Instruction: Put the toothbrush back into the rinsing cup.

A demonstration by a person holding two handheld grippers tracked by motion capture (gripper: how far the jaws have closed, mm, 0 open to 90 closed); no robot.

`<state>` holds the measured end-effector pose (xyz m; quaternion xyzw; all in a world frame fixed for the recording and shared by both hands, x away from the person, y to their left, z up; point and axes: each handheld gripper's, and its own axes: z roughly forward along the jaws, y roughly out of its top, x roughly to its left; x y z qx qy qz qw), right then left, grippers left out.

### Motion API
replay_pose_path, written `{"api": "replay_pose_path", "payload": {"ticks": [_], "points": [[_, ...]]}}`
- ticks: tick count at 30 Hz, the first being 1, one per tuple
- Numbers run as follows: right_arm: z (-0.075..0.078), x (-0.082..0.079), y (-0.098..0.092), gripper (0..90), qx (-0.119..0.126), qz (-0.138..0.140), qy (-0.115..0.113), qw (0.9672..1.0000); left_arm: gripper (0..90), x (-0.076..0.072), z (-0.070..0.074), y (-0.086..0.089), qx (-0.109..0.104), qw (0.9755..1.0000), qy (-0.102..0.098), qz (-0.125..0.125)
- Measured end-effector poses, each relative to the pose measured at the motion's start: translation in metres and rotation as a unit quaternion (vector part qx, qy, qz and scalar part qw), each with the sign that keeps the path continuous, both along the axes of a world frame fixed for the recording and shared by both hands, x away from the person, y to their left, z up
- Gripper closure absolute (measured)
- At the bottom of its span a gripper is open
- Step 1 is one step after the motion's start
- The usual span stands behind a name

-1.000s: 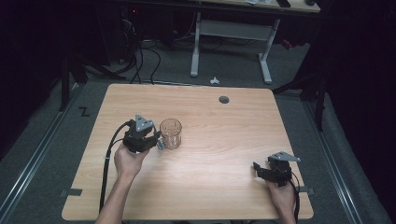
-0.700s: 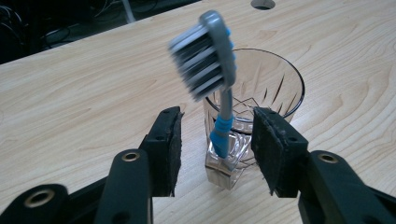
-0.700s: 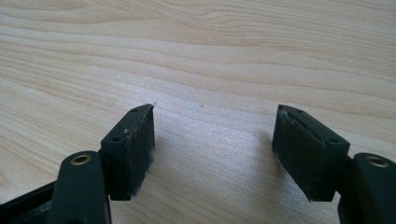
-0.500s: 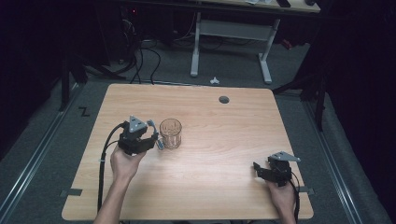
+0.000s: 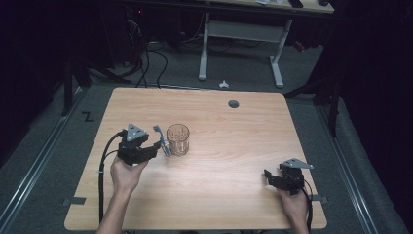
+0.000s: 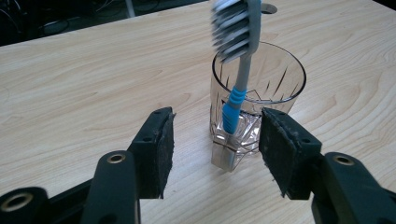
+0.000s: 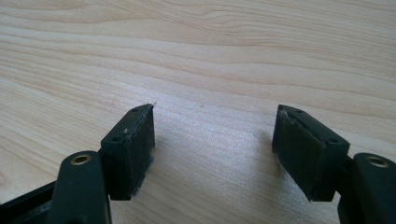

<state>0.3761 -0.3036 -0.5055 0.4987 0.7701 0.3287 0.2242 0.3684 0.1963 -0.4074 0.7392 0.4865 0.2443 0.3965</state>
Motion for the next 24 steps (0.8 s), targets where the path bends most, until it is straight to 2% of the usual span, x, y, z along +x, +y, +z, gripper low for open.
{"api": "replay_pose_path", "payload": {"ticks": [5, 17, 24], "points": [[0.0, 0.0, 0.0, 30.1, 0.0, 0.0, 0.0, 1.0, 45.3, -0.004, -0.001, 0.003, -0.003, 1.0, 0.0, 0.002], [0.0, 0.0, 0.0, 30.1, 0.0, 0.0, 0.0, 1.0, 45.2, -0.013, -0.002, 0.014, -0.03, 0.9995, -0.003, 0.013], [0.0, 0.0, 0.0, 30.1, -0.001, 0.0, 0.0, 1.0, 45.2, -0.018, -0.006, 0.02, -0.034, 0.9993, 0.002, 0.017]]}}
